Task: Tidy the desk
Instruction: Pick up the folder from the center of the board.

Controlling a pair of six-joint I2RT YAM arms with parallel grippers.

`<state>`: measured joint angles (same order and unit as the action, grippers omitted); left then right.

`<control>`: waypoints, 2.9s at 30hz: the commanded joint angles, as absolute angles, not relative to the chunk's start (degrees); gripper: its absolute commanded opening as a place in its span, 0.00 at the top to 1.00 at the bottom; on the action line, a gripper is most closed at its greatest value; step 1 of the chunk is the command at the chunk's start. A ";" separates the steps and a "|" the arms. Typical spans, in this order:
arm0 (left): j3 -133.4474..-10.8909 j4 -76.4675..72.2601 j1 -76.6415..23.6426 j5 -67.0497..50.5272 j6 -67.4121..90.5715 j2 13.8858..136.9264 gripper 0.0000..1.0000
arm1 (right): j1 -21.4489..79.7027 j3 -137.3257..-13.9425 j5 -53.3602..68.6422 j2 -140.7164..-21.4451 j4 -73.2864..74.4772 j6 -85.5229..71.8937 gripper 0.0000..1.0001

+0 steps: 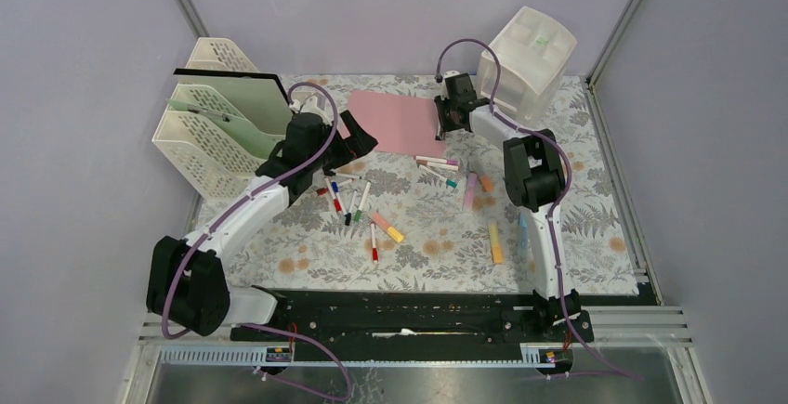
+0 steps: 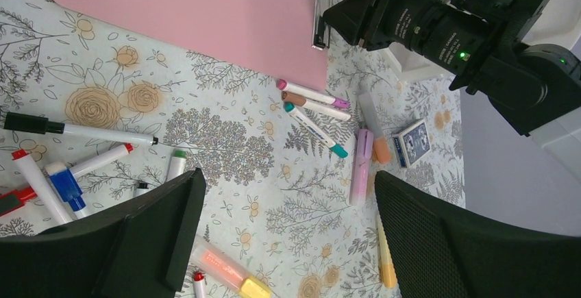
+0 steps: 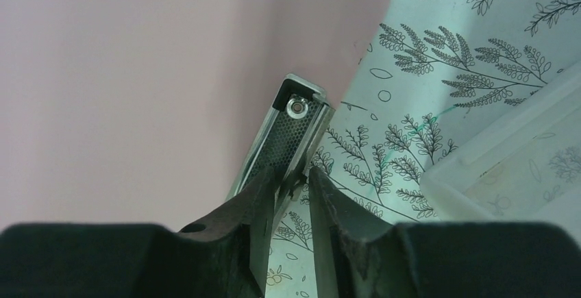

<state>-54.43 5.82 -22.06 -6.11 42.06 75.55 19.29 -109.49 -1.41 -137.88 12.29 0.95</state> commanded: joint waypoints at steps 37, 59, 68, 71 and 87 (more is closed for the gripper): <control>-58.15 1.38 -21.55 -13.22 34.91 81.52 0.01 | 18.54 -96.59 23.57 -114.72 13.04 6.59 0.79; -72.93 11.36 -16.06 -2.22 29.61 103.10 0.01 | 18.55 -88.43 16.93 -114.46 15.79 4.32 0.44; -75.85 13.02 -16.01 -0.38 30.29 108.27 0.01 | 18.60 -89.54 12.76 -118.27 14.85 1.92 0.46; -76.87 13.75 -16.02 -0.18 30.28 109.72 0.01 | 18.55 -91.36 11.25 -120.28 14.94 1.37 0.56; -77.58 14.74 -15.27 -2.30 32.10 113.45 0.01 | 18.63 -94.59 7.67 -124.65 15.89 2.47 0.59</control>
<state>-76.53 16.25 -16.01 -1.10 31.07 113.51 18.70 -91.29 9.50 -123.04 16.03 2.20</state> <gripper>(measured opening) 0.987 0.412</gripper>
